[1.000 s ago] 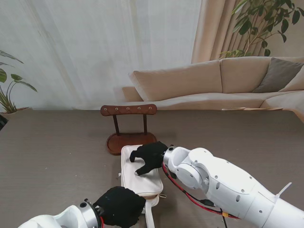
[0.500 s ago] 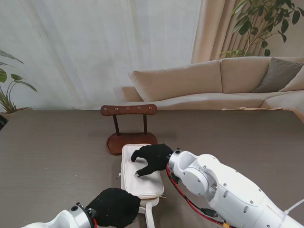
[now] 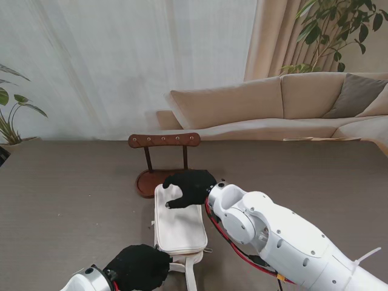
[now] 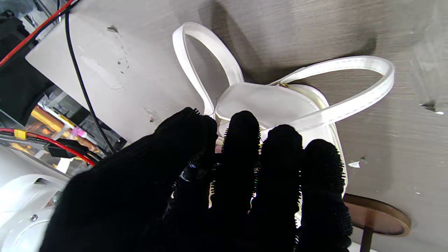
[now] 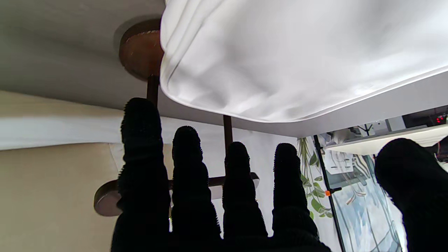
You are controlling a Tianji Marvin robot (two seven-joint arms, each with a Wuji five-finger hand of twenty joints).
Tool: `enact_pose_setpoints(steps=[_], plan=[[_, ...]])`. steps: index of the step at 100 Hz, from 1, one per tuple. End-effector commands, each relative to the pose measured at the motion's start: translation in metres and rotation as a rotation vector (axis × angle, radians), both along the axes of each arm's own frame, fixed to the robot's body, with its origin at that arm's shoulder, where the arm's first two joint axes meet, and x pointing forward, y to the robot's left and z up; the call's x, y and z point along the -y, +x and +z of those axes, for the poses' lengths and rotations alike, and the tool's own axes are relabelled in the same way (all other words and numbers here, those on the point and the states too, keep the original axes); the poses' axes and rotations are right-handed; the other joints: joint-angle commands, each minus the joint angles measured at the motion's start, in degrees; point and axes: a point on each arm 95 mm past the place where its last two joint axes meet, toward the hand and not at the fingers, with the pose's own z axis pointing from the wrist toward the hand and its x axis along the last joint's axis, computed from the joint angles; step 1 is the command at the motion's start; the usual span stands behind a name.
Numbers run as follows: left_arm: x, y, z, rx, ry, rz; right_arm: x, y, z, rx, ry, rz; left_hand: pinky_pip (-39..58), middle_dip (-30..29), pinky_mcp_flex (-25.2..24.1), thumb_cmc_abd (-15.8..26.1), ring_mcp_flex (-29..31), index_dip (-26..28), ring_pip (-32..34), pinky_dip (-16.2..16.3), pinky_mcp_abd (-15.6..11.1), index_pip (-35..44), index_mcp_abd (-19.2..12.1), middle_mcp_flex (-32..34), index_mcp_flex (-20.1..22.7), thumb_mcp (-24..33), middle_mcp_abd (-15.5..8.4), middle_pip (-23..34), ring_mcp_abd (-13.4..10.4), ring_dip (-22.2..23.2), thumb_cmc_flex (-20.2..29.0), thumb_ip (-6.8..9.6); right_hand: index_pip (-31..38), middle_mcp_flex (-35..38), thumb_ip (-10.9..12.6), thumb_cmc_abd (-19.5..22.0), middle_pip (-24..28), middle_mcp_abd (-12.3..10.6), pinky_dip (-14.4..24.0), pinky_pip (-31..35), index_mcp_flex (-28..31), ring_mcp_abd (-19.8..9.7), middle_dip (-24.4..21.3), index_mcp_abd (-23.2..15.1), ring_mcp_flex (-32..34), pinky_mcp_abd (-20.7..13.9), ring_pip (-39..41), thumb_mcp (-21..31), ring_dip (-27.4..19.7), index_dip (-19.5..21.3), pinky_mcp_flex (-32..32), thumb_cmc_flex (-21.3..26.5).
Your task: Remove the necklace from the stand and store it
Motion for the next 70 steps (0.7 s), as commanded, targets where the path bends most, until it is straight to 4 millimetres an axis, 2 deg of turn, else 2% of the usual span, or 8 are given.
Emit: enact_pose_setpoints(steps=[1,49,70], plan=[[-0.003,-0.001,-0.008,-0.029,0.000,0.008,-0.002,0.007,0.005,0.014,-0.022,-0.007,0.6,-0.3,-1.1,0.6,0.2,0.5,1.3,0.4,-1.0,2.0,-2.7,0.9,1.2,0.2,-0.7,0.2,0.6,0.9,1.1,-0.94,0.8,0.2,1.3,0.4,0.3,1.8,0.7,-0.8,0.2,0.8,0.1,0.9,0.4,1.4,0.4,-0.9,0.3,0.4,-27.0,-0.9],[-0.005,0.011,-0.024,-0.067,-0.018,0.028,0.001,0.044,-0.015,-0.020,-0.164,-0.062,0.7,-0.2,-1.4,0.7,0.2,0.7,1.1,0.5,-0.8,2.0,-2.5,0.8,1.1,0.0,-0.5,0.2,0.8,0.8,1.3,-0.87,1.8,-0.8,1.1,0.4,0.6,2.3,0.5,-0.7,-1.2,0.3,0.2,2.9,0.1,1.3,0.6,-4.6,0.3,-0.1,-27.5,-1.3],[-0.004,0.014,-0.034,-0.091,-0.012,0.035,-0.003,0.052,-0.021,-0.050,-0.191,-0.079,0.8,-0.2,-1.3,0.6,0.4,0.7,0.9,0.6,-0.7,1.9,-2.3,1.0,1.3,0.0,-0.4,0.3,0.9,0.7,1.4,-0.83,2.6,-1.6,1.3,1.7,0.8,3.0,0.6,-0.6,-2.9,0.3,0.3,6.7,0.0,1.1,0.8,-6.3,0.3,-0.3,-27.5,-2.4]])
